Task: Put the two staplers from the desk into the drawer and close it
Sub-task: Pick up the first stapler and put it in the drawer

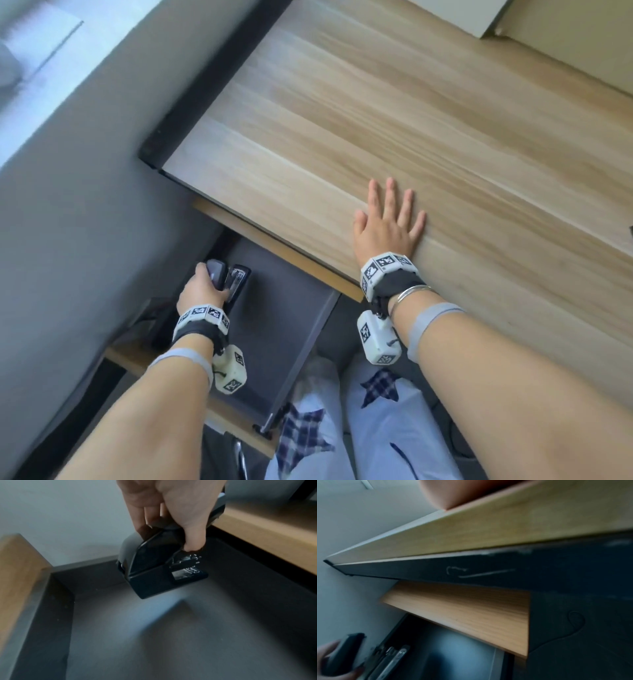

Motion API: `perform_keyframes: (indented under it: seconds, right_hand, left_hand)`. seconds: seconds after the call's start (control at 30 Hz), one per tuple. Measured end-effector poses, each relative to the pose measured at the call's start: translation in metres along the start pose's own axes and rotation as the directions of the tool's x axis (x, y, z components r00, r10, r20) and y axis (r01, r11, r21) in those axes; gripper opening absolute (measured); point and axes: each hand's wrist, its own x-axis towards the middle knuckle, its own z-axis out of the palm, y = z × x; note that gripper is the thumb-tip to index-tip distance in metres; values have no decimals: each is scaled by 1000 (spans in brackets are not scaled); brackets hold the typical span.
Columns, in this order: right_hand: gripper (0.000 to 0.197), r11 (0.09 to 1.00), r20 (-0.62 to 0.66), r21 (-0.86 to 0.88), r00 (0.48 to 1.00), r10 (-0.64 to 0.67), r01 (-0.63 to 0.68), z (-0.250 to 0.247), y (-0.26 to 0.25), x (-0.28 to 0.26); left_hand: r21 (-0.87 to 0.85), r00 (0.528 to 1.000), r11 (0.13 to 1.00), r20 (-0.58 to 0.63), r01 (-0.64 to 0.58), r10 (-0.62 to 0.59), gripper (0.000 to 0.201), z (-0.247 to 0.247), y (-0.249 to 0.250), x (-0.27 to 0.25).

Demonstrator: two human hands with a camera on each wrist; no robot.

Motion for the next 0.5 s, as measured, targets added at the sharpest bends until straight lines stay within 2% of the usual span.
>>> perform_keyframes:
  seconds: [0.33,0.5]
  right_hand:
    - [60,999,-123,-35,992,-11,6,6,-1,0]
    - [62,999,-132,-40,991,-12,7,7,-1,0]
  left_hand:
    - [-73,999,997,8,34,-34,53,50,-8,43]
    - [-60,999,997,23,40,-38,60,68,-14,53]
